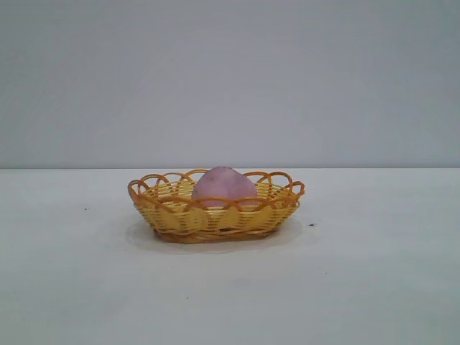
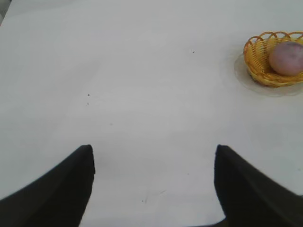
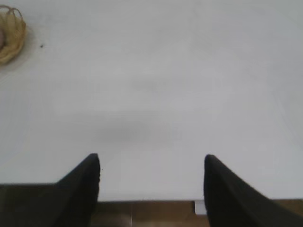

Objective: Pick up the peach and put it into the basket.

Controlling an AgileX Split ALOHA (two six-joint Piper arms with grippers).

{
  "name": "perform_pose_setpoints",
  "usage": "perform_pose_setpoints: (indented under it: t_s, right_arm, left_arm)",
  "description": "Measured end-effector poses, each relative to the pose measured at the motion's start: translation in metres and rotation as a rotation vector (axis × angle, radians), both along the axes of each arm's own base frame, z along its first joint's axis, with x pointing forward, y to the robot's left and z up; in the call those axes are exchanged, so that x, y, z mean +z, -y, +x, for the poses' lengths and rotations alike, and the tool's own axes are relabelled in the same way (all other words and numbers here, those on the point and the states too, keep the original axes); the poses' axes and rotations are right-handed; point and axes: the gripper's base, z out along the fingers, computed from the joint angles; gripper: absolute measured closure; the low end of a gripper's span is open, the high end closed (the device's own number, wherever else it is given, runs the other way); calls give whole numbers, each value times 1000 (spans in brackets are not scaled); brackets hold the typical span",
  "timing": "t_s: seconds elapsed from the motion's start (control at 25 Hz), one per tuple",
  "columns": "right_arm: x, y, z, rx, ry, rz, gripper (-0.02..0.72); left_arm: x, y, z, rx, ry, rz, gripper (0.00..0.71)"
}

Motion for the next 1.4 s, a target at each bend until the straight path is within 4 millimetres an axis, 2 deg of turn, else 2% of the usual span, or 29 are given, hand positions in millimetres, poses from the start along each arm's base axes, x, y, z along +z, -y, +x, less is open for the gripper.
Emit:
perform_pose_setpoints:
  t_s: [0.12, 0.32, 0.72, 1.4]
  right_arm:
    - [-2, 1, -9, -3, 51, 0, 297]
    - [-3, 1, -9, -5, 51, -3, 297]
    - [-6, 1, 0, 6, 117, -25, 297]
    - [-5, 1, 1, 8, 123, -25, 297]
  left_arm:
    - [0, 0, 0, 0, 0, 0, 243]
    - [0, 0, 0, 2, 0, 0, 243]
    - [0, 0, 0, 29, 0, 0, 243]
    - [0, 0, 0, 29, 0, 0, 243]
